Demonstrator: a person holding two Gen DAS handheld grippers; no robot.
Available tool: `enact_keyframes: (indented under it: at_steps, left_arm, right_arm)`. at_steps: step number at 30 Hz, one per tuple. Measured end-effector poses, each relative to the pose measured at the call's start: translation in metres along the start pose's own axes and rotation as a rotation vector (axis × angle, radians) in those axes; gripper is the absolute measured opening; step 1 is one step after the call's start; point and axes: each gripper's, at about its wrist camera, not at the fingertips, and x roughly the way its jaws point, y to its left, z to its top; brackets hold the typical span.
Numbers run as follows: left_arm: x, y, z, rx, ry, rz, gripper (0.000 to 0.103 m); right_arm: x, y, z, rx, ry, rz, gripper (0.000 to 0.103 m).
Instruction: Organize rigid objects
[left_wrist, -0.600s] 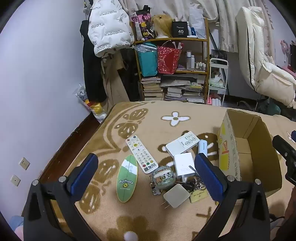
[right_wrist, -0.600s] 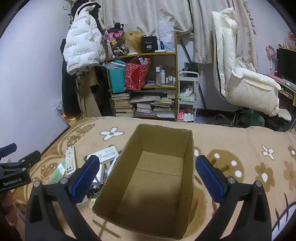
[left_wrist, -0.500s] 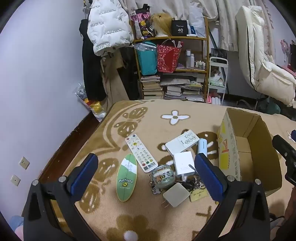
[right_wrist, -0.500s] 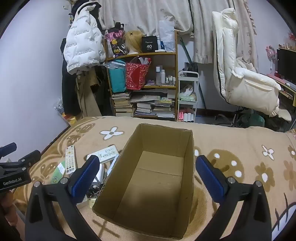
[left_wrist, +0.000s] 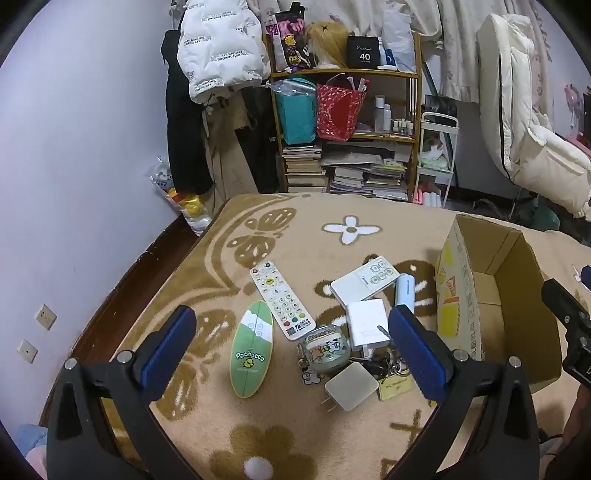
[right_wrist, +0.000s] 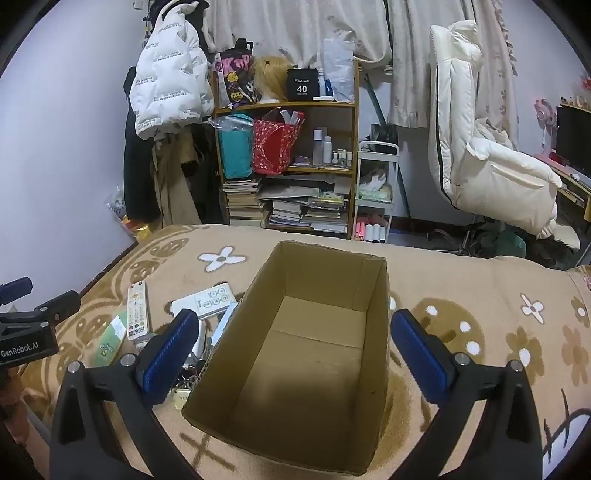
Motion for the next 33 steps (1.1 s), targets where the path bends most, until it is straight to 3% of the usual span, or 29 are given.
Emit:
enact_keyframes:
  at_steps: [33]
  left_arm:
    - [0.001, -0.001, 0.0, 0.02, 0.003, 0.011, 0.103]
  right_arm:
    - [0.017, 0.01, -0.014, -0.015, 0.025, -0.013, 0.103]
